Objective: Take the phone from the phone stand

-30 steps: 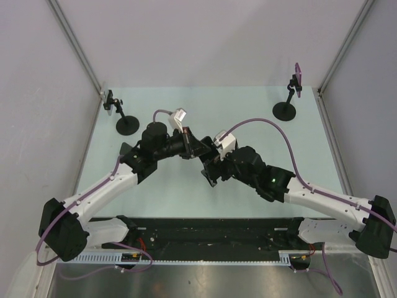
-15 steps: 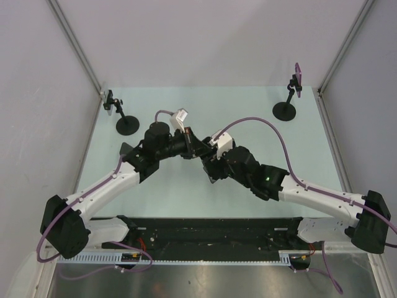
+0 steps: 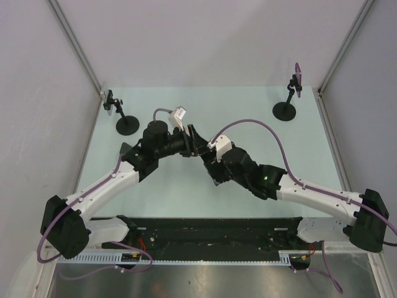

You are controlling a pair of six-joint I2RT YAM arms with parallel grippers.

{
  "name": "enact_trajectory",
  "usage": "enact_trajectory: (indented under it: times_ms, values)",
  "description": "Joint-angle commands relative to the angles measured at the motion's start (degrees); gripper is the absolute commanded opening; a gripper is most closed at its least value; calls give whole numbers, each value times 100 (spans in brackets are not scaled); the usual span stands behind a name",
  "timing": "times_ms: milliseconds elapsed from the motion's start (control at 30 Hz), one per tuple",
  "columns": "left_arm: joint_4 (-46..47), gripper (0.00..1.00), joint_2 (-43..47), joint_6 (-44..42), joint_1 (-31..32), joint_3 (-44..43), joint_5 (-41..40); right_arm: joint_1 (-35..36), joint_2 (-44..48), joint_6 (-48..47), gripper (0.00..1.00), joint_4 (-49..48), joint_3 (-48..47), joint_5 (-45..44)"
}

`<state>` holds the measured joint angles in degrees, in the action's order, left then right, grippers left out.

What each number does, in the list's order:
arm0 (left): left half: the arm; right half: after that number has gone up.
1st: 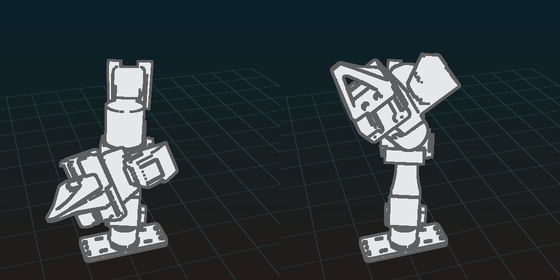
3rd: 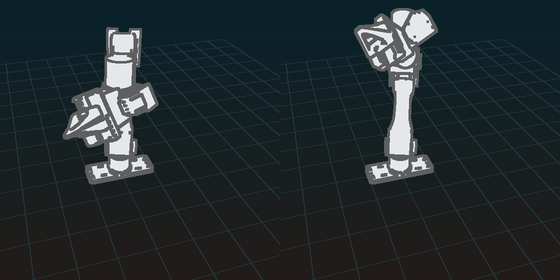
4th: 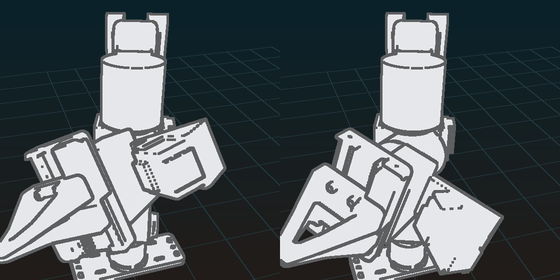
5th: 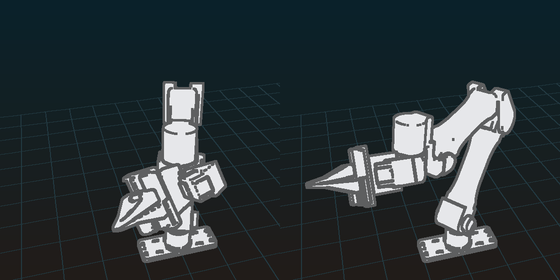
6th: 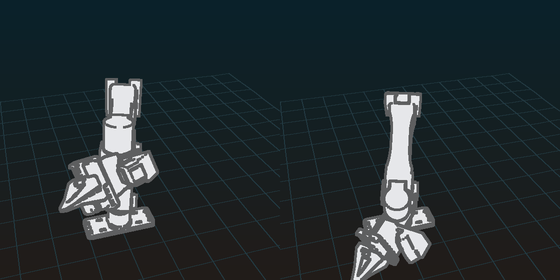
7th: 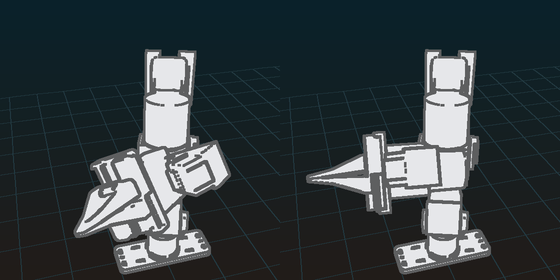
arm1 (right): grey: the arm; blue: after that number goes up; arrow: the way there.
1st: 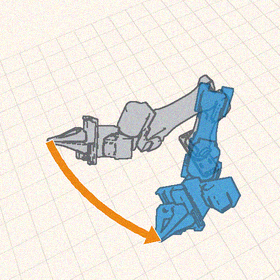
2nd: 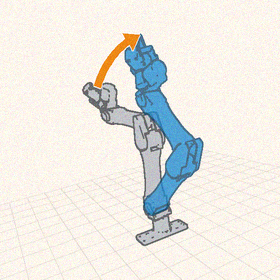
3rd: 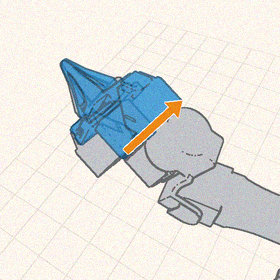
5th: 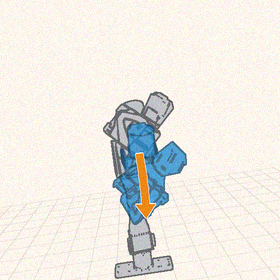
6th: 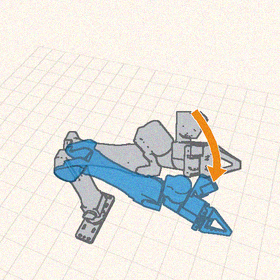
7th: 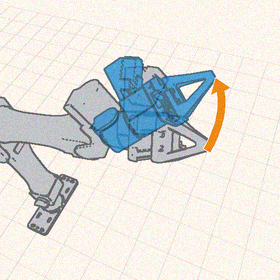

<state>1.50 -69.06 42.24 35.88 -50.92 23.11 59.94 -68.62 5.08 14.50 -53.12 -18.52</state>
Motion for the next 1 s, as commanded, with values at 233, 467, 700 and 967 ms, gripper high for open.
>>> enact_trajectory:
  times_ms: [233,467,700,967]
  values:
    - [-43,100,1463,-646,-1495,433,79,-1639,-134,299,9,1028,-225,-3]
    - [-1229,100,2675,-2087,-1900,722,-895,-3576,-661,389,7,1354,-225,332]
    - [-1530,100,3582,-2993,-1865,1373,-1862,-4921,-1671,-50,8,1230,-365,411]
    - [-1574,100,3988,-3222,-1295,1910,-2812,-5309,-2866,-1236,16,1169,-752,490]
